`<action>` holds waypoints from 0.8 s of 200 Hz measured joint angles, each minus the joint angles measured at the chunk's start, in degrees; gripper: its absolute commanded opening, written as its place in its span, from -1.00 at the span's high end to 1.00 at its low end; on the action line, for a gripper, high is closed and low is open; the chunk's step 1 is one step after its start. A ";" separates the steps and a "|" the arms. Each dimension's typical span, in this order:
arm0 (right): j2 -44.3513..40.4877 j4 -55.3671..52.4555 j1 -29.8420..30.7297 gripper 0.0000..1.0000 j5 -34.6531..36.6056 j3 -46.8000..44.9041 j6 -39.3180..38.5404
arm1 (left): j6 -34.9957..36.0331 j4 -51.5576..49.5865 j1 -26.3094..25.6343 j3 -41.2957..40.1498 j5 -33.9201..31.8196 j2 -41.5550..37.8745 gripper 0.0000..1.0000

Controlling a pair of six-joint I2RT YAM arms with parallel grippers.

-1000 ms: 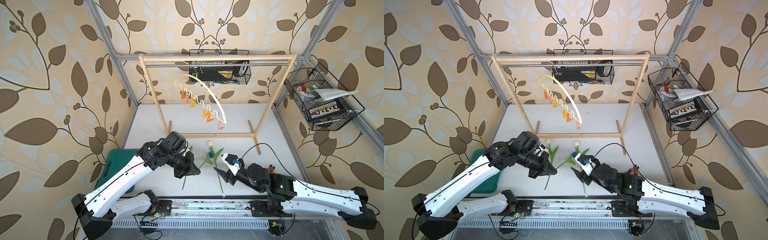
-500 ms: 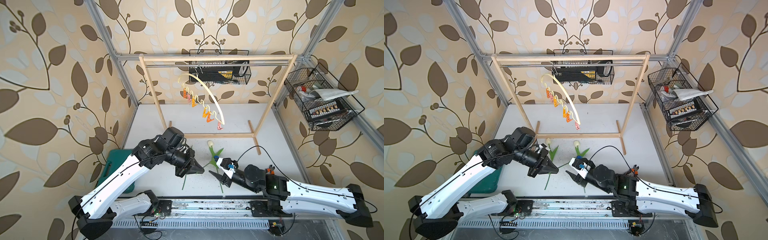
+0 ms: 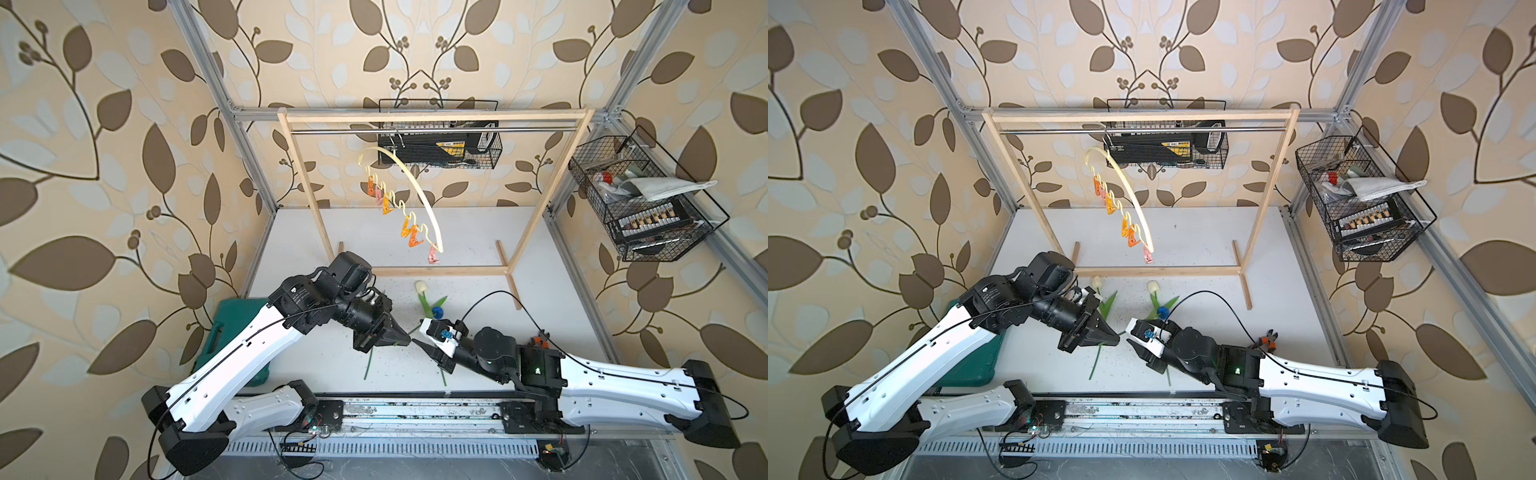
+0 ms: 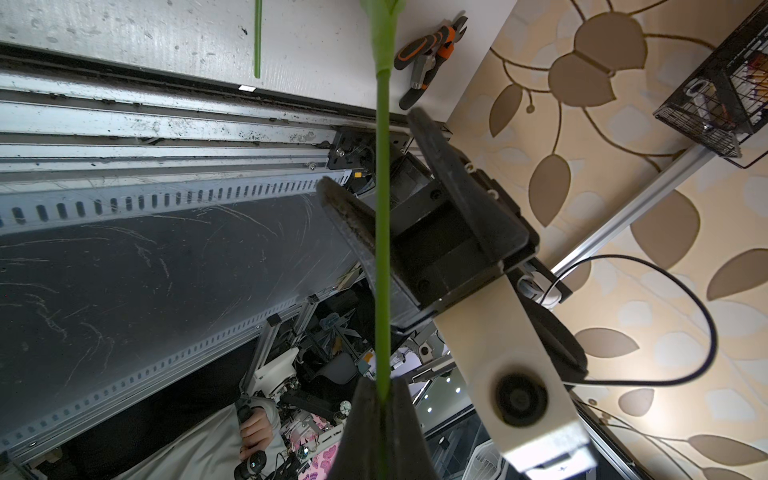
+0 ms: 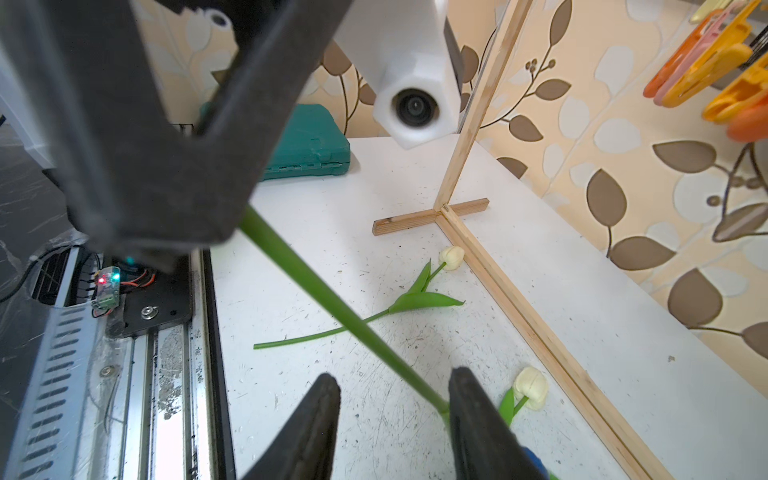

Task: Dry the flowers on a clothes hanger
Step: Pick up the flower at the center of the board.

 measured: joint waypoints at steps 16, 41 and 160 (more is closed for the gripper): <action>0.90 0.11 0.00 0.20 0.00 0.79 -0.37 | 0.00 0.00 0.00 0.00 0.02 0.00 1.00; 2.45 0.15 0.00 0.27 0.00 1.16 -0.85 | 0.00 0.17 0.00 0.00 0.02 0.00 1.00; 3.87 1.66 0.04 0.71 3.41 1.20 -2.29 | 0.11 0.94 0.02 -0.79 1.01 -0.13 1.00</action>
